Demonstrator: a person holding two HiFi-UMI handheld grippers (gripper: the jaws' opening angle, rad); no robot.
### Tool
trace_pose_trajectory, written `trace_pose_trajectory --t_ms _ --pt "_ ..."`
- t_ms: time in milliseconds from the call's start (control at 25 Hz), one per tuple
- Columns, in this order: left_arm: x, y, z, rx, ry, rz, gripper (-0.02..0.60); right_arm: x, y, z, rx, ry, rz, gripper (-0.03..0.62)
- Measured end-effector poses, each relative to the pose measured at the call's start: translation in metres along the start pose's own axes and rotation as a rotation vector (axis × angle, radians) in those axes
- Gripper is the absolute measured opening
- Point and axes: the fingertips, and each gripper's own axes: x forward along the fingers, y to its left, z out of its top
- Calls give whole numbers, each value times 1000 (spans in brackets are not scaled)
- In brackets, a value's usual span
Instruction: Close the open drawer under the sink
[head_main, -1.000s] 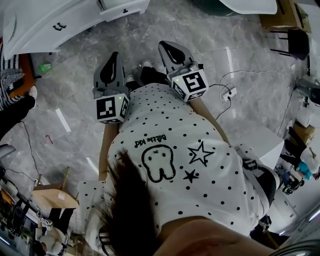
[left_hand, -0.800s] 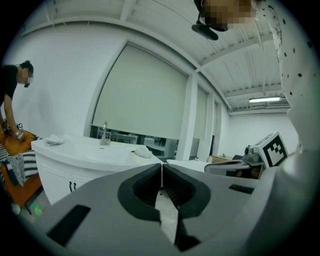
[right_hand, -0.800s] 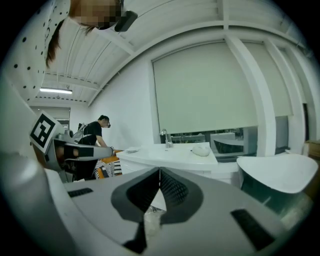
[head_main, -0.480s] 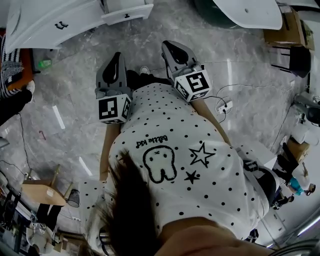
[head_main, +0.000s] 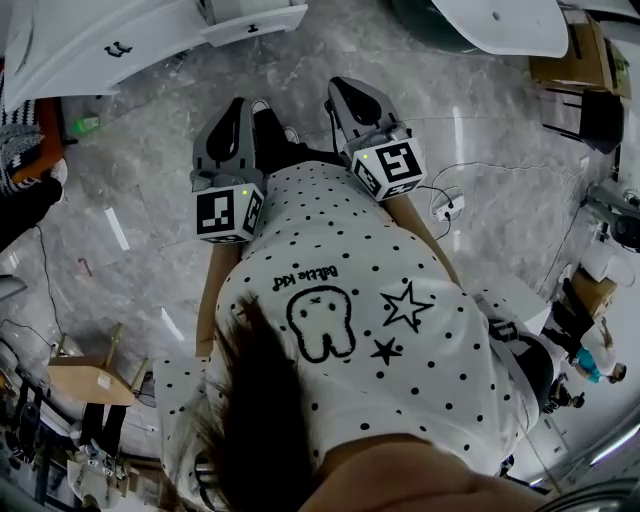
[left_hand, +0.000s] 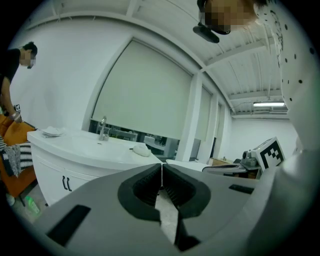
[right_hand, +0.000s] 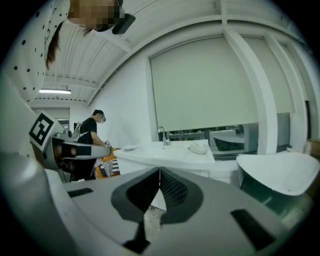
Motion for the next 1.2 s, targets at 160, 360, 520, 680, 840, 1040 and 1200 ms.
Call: trace_pose_trajectory --t_ms 160,360,520,680,840,1040,1200 --pt "5 0 4 16 1 -17 12 1 -2 0 10 -6 -18 14" --pt "14 -2 12 40 -4 -52 12 2 -8 4 3 -30 -52 14" --pt "18 1 19 46 -17 -56 12 4 -7 6 -6 -36 -62 14" --pt "29 3 31 68 -21 -77 12 7 -15 19 -3 -58 -99 14" --pt "34 0 35 107 -7 -102 12 2 -23 24 19 -81 -170 14" --pt "31 6 40 82 -17 -80 12 -4 -25 30 6 -91 -203 14" --pt "27 12 39 55 -13 -56 12 -5 -24 33 7 -94 -200 14"
